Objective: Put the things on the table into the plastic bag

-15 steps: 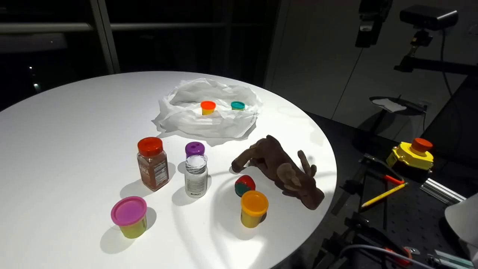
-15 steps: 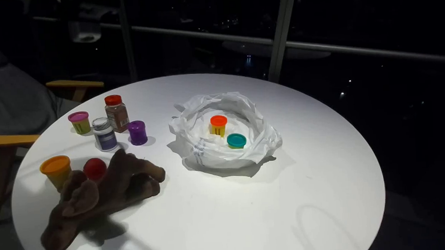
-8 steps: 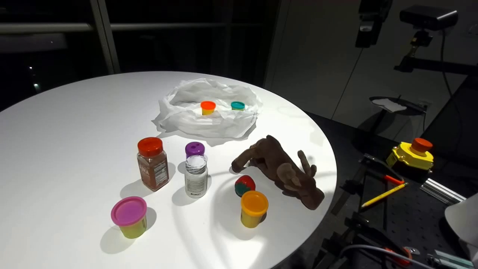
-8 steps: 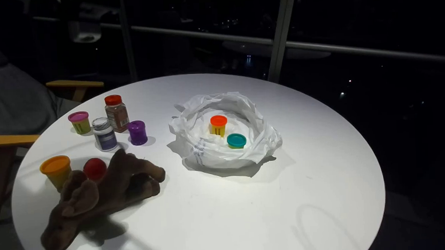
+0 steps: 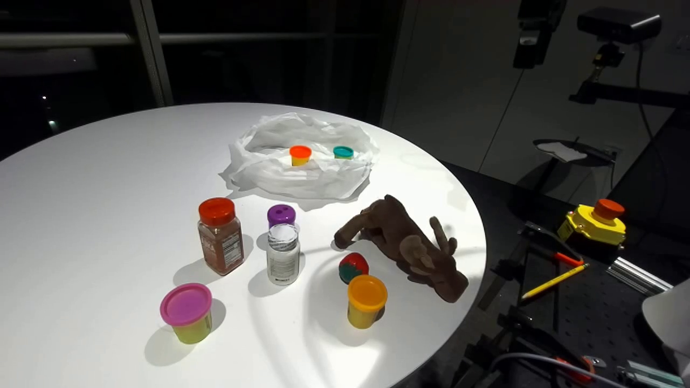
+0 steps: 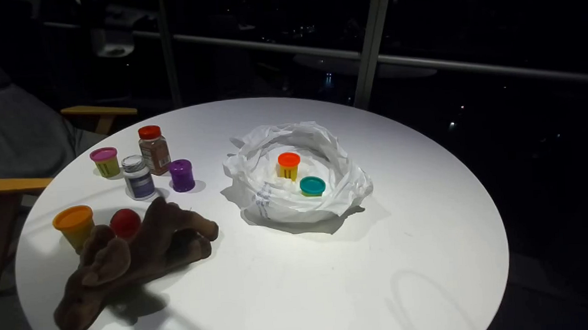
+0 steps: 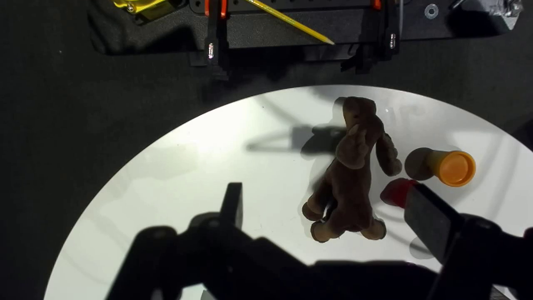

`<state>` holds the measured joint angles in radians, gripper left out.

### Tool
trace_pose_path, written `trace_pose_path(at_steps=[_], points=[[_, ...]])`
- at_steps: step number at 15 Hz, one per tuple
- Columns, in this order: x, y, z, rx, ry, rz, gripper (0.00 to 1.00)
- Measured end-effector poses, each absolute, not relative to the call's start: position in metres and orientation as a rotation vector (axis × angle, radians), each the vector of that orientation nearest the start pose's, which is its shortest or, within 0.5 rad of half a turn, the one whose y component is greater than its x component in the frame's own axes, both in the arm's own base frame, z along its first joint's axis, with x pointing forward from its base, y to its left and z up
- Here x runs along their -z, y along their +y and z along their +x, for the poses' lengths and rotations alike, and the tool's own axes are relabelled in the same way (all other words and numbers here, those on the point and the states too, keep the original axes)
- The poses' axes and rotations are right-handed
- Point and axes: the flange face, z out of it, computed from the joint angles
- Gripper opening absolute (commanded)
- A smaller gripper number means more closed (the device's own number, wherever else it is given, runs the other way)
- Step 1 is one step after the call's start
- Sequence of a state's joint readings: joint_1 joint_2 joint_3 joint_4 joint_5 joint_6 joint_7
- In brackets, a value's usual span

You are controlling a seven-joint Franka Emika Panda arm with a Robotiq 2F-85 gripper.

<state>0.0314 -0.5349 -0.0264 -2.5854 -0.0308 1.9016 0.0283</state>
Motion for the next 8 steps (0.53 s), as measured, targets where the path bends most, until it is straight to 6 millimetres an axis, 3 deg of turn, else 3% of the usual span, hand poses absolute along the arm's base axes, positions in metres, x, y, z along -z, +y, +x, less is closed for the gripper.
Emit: trace_pose_path(at_steps=[5, 8], points=[[-0.423, 0.0, 0.36, -0.238, 0.01, -3.15, 1.0], [-0.41, 0.009, 0.365, -0.279, -0.025, -3.16, 1.0]])
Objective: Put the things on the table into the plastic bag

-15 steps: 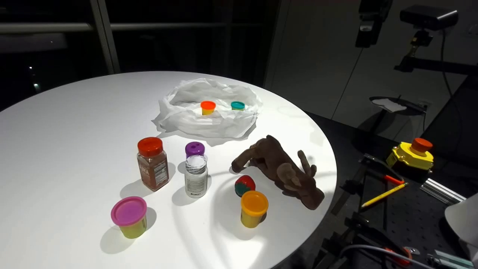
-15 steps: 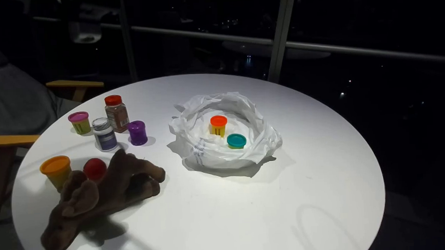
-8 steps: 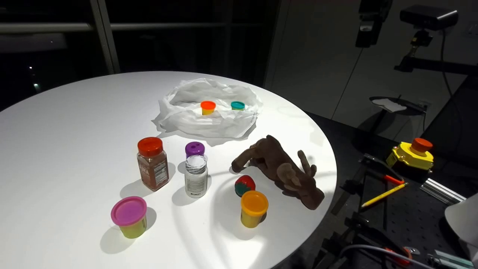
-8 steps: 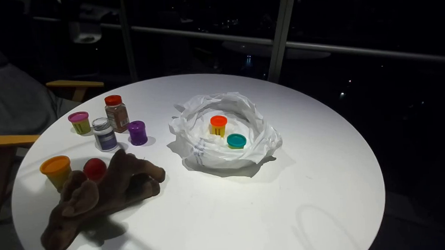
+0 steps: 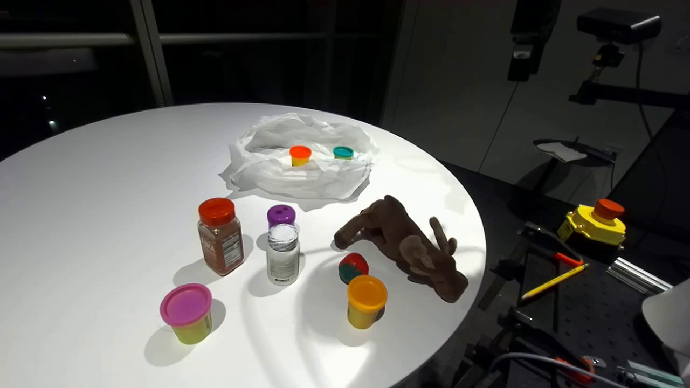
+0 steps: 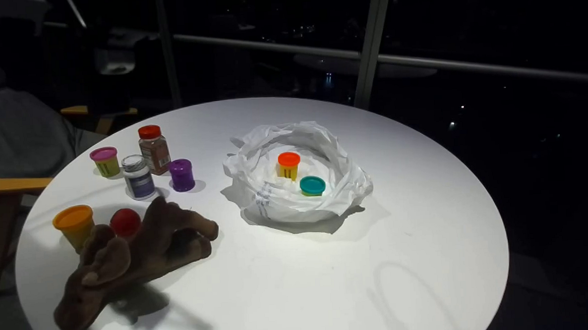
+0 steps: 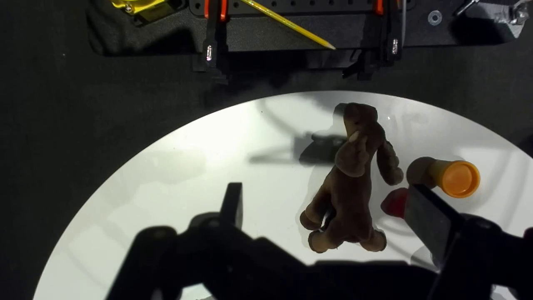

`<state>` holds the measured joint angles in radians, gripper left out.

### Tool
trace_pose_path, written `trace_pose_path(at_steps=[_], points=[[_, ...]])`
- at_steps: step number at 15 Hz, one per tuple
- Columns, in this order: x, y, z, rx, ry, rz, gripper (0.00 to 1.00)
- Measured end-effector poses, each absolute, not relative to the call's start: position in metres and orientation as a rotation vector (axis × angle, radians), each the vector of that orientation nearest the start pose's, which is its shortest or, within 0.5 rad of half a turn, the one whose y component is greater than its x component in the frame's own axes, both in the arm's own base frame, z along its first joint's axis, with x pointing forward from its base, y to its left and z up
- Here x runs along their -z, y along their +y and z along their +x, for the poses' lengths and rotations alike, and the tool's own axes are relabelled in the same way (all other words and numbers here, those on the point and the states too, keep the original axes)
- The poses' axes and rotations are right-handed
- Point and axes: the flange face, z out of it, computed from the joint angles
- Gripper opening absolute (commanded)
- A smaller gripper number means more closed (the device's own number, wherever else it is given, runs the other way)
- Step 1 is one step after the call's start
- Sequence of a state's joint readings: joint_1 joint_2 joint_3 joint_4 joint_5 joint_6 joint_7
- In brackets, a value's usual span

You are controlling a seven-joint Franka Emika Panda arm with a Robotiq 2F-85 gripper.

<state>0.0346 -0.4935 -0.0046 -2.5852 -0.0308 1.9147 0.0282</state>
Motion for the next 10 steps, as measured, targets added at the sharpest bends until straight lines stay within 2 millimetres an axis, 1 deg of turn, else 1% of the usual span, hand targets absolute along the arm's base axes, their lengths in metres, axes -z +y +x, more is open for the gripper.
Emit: trace_pose_path(at_steps=[2, 6, 8, 10], points=[[-0.391, 0.025, 0.376, -0.294, -0.085, -3.176, 1.0], [-0.342, 0.077, 0.41, -0.263, -0.194, -3.204, 1.0], [-0.321, 0.103, 0.429, -0.221, -0.199, -3.201, 1.0], [-0.306, 0.122, 0.448, -0.156, -0.183, -3.187, 1.0]])
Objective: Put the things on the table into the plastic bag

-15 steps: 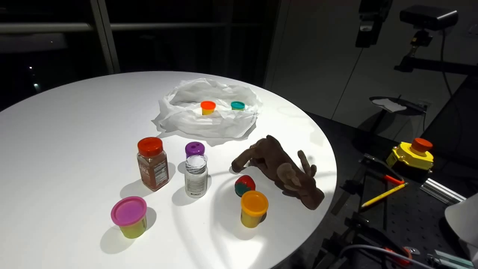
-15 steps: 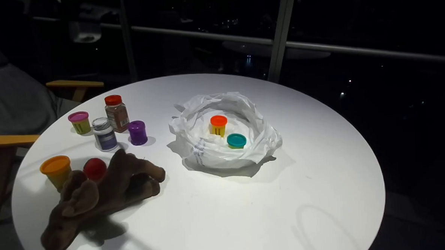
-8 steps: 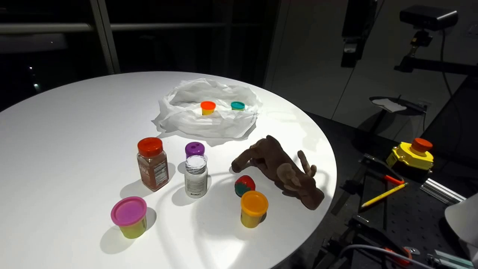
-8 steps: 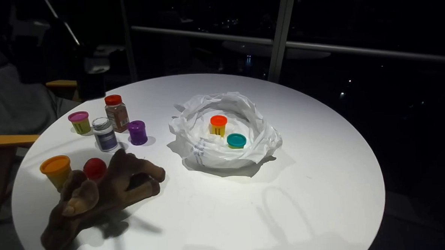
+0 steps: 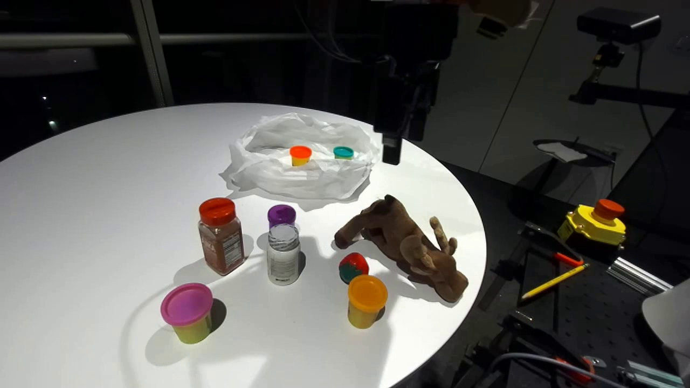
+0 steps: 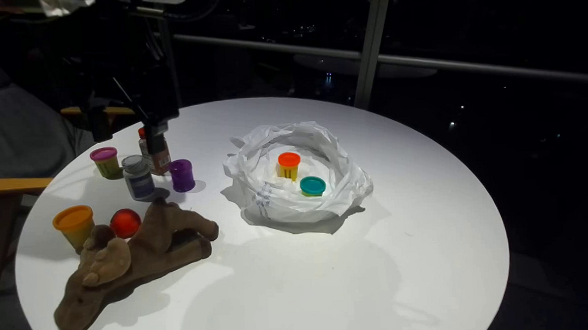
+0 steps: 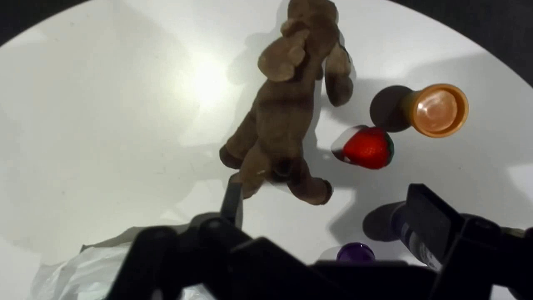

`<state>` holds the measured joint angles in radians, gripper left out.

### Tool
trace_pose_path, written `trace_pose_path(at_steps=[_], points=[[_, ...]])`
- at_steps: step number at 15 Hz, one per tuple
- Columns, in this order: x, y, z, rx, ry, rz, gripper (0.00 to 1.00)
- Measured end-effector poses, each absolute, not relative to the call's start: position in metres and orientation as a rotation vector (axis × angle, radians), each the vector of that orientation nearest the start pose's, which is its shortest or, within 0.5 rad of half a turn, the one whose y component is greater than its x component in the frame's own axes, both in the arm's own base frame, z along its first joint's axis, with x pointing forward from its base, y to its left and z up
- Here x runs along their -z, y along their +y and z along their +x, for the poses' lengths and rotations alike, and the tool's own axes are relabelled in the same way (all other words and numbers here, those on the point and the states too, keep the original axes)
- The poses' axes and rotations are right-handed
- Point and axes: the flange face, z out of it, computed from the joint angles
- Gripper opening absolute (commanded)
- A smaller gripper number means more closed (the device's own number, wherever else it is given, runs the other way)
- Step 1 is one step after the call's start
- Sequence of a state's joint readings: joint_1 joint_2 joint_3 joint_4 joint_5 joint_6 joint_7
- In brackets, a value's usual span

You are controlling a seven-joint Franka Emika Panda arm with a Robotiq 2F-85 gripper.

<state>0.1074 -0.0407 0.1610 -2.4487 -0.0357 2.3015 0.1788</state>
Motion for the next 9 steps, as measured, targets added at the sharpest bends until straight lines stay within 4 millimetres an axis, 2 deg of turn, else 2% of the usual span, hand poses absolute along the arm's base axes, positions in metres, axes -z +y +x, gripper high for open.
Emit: trace_pose_path(at_steps=[5, 9], points=[[-0.275, 0.15, 0.485, -0.025, -0.174, -3.135, 1.0], [-0.249, 0.166, 0.508, 0.104, -0.103, -3.102, 1.0]])
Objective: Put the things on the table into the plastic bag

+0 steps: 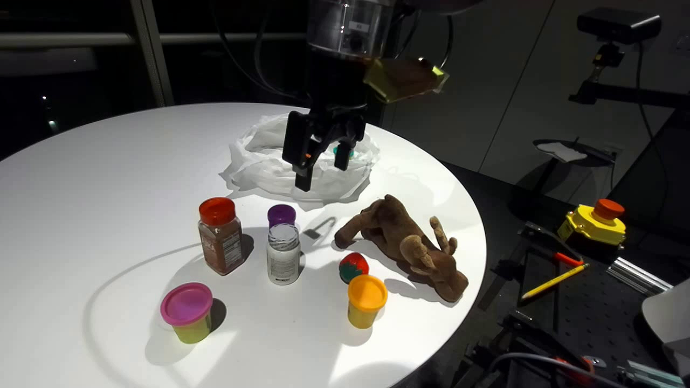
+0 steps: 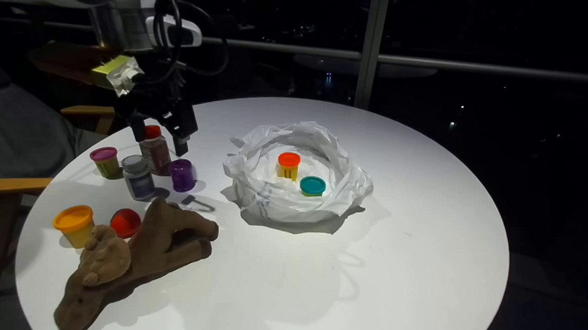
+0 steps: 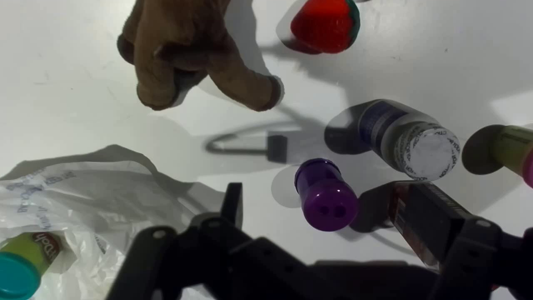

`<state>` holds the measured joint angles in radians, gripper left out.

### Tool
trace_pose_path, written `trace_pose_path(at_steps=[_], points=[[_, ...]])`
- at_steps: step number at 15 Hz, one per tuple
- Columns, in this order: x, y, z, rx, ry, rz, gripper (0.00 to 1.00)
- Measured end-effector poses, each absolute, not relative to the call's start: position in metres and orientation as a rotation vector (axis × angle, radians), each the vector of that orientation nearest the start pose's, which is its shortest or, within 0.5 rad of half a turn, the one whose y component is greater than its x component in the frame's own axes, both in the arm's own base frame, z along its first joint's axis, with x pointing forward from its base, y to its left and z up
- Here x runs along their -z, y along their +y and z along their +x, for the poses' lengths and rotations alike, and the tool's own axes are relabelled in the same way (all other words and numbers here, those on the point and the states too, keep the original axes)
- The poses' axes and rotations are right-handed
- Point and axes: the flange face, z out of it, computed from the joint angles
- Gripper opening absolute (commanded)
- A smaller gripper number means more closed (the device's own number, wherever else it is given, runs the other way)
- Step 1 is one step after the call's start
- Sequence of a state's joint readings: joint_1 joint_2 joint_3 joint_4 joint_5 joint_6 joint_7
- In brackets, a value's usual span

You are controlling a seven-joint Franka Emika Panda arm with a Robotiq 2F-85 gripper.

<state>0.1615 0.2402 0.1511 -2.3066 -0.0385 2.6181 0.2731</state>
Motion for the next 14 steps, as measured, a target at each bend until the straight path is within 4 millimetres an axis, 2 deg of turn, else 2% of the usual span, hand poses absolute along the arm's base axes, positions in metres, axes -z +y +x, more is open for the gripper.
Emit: trace_pose_path(at_steps=[7, 14], points=[[-0.197, 0.19, 0.535, 0.171, -0.035, -3.134, 1.0], [-0.17, 0.204, 0.555, 0.217, 0.003, -3.183, 1.0]])
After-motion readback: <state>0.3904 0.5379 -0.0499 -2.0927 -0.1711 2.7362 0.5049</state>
